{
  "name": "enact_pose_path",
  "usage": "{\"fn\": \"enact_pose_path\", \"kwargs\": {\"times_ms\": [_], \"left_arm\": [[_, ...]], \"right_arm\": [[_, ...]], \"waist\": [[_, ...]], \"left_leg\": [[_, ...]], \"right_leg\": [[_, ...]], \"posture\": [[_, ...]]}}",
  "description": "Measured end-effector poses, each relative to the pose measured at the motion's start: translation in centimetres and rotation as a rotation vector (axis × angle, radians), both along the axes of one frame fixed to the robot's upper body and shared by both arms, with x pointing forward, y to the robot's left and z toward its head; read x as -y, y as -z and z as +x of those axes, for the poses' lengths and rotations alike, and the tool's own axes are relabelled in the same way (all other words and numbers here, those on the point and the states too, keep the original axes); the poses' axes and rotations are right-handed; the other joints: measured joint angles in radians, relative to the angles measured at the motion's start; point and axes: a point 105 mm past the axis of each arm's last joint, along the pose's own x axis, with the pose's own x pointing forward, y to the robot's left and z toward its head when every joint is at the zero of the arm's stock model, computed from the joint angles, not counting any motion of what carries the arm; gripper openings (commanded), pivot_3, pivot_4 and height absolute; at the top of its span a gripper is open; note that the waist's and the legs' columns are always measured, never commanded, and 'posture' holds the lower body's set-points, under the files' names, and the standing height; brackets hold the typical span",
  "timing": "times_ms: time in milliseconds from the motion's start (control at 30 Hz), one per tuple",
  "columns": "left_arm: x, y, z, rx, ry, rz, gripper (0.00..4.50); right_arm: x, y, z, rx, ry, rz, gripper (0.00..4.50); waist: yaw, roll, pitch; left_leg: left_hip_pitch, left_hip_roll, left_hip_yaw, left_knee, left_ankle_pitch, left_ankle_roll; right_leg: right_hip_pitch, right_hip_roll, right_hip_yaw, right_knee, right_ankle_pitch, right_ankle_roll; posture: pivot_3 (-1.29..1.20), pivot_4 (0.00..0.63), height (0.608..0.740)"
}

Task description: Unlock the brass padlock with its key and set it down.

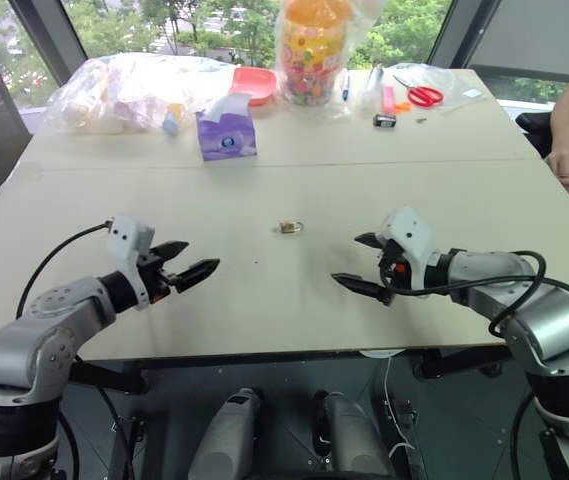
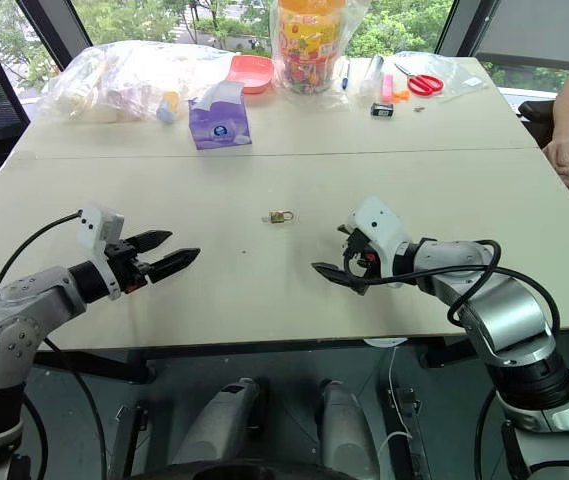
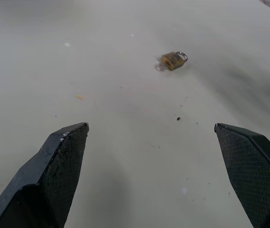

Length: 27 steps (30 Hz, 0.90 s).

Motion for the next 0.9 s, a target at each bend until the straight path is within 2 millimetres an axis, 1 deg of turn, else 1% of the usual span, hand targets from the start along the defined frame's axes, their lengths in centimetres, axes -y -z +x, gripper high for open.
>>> {"fn": "enact_pose_path", "kwargs": {"times_ms": [233,500,600,667,700,800,833,900], "left_arm": [[0.8,-0.5,-0.4,-0.001,0.037,-0.032,4.45],[0.7,-0.5,-0.3,0.001,0.034,-0.028,4.45],[0.4,-0.7,0.0,-0.007,0.081,0.035,4.45],[-0.2,-2.0,0.7,0.016,0.132,0.103,4.45],[-0.6,-3.1,1.1,0.044,0.153,0.133,4.45],[-0.9,-5.4,1.5,0.089,0.241,0.194,4.45],[-1.0,-5.8,1.4,0.090,0.275,0.212,4.45],[-0.8,-6.0,1.3,0.094,0.332,0.232,4.45]], "right_arm": [[-0.3,0.4,0.1,-0.007,-0.003,-0.003,4.50],[-0.2,0.4,0.2,0.000,0.006,-0.011,4.50],[-0.2,-0.1,0.6,0.006,-0.002,-0.013,4.50],[-0.5,-1.2,1.7,0.038,-0.016,-0.031,4.50],[-0.8,-2.1,2.4,0.070,-0.026,-0.050,4.50],[-1.8,-3.2,4.7,0.086,-0.054,-0.091,4.50],[-2.3,-3.2,5.3,0.071,-0.075,-0.094,4.50],[-3.5,-2.2,6.4,0.028,-0.122,-0.112,4.50]], "waist": [[0.000,0.000,0.000],[0.000,0.000,0.000],[0.000,0.000,0.000],[-0.001,0.000,0.000],[-0.003,0.000,0.000],[-0.009,0.000,0.000],[-0.010,0.000,0.000],[-0.017,0.000,0.000]], "left_leg": [[0.000,0.000,0.000,0.000,0.000,0.000],[0.000,0.000,0.000,0.001,0.001,0.002],[0.000,0.000,0.000,0.001,0.001,0.002],[0.000,0.001,0.001,0.002,0.002,0.001],[0.001,0.002,0.003,0.002,0.001,-0.001],[0.001,0.004,0.005,0.001,0.001,0.000],[0.002,0.004,0.006,0.001,0.002,0.002],[0.001,0.003,0.008,0.000,0.002,0.002]], "right_leg": [[0.000,0.000,0.000,0.000,0.000,0.000],[0.000,0.000,0.000,0.001,0.000,0.000],[0.000,0.001,0.000,0.002,0.001,-0.001],[0.000,0.002,-0.001,0.002,0.002,-0.003],[0.000,0.002,-0.001,0.002,0.003,-0.004],[-0.001,0.002,-0.001,0.001,0.003,-0.004],[0.000,0.002,-0.001,0.001,0.003,-0.004],[-0.002,0.003,0.000,0.001,0.003,-0.003]], "posture": [[0.00,0.150,0.740],[0.00,0.150,0.740],[0.00,0.150,0.740],[0.00,0.150,0.740],[0.00,0.150,0.740],[0.00,0.150,0.740],[0.00,0.150,0.740],[0.00,0.150,0.740]]}}
